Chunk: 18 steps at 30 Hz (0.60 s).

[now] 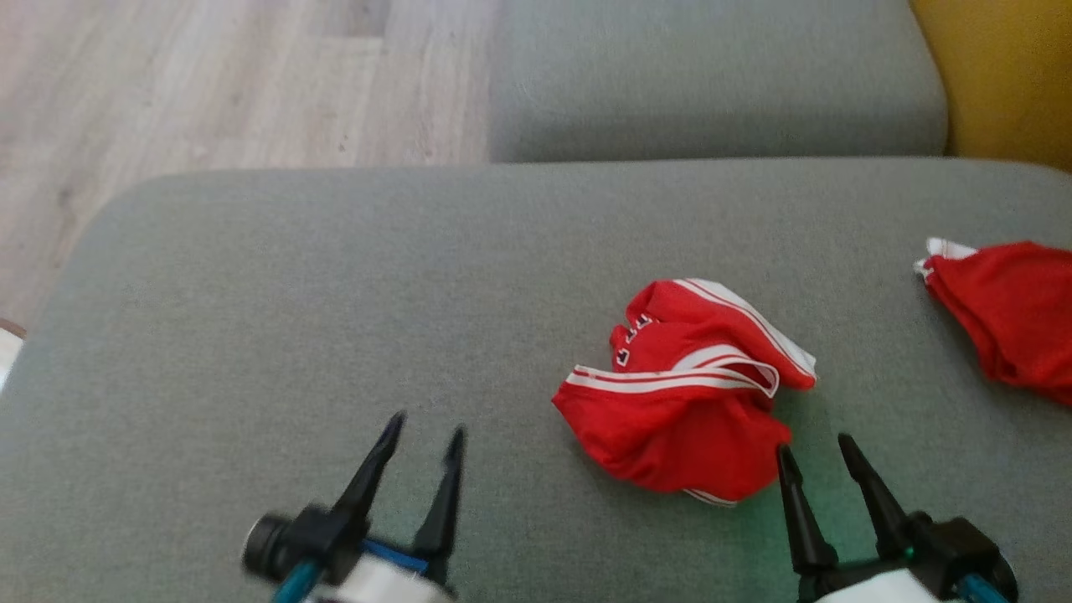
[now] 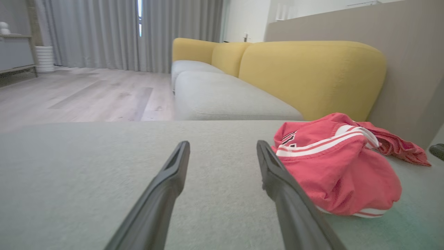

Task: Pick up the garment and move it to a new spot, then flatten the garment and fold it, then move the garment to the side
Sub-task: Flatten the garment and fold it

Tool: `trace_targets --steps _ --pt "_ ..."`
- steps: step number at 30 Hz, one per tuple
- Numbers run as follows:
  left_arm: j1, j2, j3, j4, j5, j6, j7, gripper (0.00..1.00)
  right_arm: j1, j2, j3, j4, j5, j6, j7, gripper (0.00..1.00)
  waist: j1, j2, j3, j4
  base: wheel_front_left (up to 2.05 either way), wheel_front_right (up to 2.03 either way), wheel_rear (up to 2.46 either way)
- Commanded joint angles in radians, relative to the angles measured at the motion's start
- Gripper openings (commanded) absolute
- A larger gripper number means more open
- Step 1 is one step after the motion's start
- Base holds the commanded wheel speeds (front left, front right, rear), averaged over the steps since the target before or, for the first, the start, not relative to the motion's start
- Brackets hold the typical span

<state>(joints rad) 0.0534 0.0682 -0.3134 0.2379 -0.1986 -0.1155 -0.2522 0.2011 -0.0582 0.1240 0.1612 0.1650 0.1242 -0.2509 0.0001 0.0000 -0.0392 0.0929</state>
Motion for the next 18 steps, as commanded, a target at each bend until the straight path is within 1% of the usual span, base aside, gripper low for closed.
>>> trace_targets --steps 1,4,7,10,14,18 --pt "-0.110 -0.003 -0.012 0.015 -0.022 -0.010 -0.002 1.00 -0.068 -0.027 0.031 -0.038 -0.015 0.007 -0.011 1.00 -0.0001 0.0000 0.043 -0.024 0.00 0.00 0.00" --pt "-0.221 0.015 -0.113 0.079 -0.089 -0.014 0.022 1.00 -0.088 -0.041 0.043 -0.045 -0.028 0.007 -0.011 1.00 -0.0001 0.0000 0.095 -0.046 0.00 0.00 0.00" --pt "-0.332 0.058 -0.236 0.130 -0.197 -0.015 0.034 1.00 -0.113 -0.054 0.048 -0.051 -0.034 0.007 -0.011 1.00 -0.0001 0.0000 0.133 -0.069 0.00 0.00 0.00" --pt "-0.423 0.102 -0.338 0.174 -0.295 -0.015 0.031 1.00 -0.136 -0.063 0.053 -0.052 -0.037 0.007 -0.011 1.00 -0.0001 0.0000 0.158 -0.095 0.00 0.00 0.00" --pt "-0.506 0.150 -0.452 0.243 -0.409 -0.015 0.035 1.00 -0.158 -0.069 0.066 -0.055 -0.039 0.007 -0.011 1.00 -0.0001 0.0000 0.177 -0.130 0.00 0.00 0.00" --pt "-0.562 0.194 -0.560 0.280 -0.513 -0.015 0.035 1.00 -0.172 -0.068 0.073 -0.058 -0.040 0.007 -0.011 1.00 -0.0001 0.0000 0.191 -0.165 0.00 0.00 0.00"
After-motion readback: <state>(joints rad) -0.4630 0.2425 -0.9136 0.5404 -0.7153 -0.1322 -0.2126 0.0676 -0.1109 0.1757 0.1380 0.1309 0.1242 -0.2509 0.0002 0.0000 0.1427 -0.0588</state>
